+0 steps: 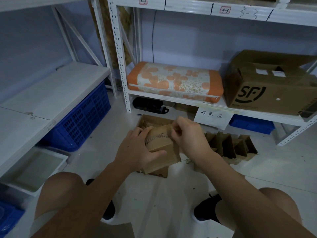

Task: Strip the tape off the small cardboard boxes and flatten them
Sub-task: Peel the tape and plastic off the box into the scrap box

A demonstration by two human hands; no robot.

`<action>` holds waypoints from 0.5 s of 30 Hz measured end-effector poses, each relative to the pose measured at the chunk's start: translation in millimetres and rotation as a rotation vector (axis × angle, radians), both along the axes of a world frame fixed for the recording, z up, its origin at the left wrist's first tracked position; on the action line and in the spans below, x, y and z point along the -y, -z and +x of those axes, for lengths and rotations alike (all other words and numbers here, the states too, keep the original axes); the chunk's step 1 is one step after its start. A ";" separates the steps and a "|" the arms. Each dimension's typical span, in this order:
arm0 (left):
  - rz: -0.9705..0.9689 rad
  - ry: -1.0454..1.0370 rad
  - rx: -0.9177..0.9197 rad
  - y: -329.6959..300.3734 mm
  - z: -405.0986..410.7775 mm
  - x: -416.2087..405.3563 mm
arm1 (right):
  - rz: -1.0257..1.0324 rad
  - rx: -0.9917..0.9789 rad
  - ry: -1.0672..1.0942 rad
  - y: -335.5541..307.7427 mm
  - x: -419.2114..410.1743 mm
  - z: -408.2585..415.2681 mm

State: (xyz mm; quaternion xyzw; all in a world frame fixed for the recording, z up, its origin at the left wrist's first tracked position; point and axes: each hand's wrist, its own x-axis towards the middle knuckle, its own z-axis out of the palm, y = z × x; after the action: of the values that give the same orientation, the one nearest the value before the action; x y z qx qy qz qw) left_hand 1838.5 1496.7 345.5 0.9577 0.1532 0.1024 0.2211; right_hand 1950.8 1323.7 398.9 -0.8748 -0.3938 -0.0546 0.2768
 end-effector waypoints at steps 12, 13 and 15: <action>0.106 -0.027 0.071 -2.5 -1.4 4.4 | 0.087 -0.126 -0.210 -6.4 10.5 0.3; 0.111 -0.030 0.071 -2.5 -0.4 5.0 | 0.082 -0.139 -0.214 -7.1 11.1 -1.3; 0.117 -0.031 0.084 -2.6 2.4 5.6 | 0.072 -0.169 -0.159 -4.7 11.9 -2.3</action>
State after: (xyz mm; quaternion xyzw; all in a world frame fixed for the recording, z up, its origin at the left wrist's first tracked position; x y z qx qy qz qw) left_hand 1840.9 1491.0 348.1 0.9613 0.1525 0.1545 0.1694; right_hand 1948.6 1311.8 403.7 -0.8320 -0.4349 0.0272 0.3435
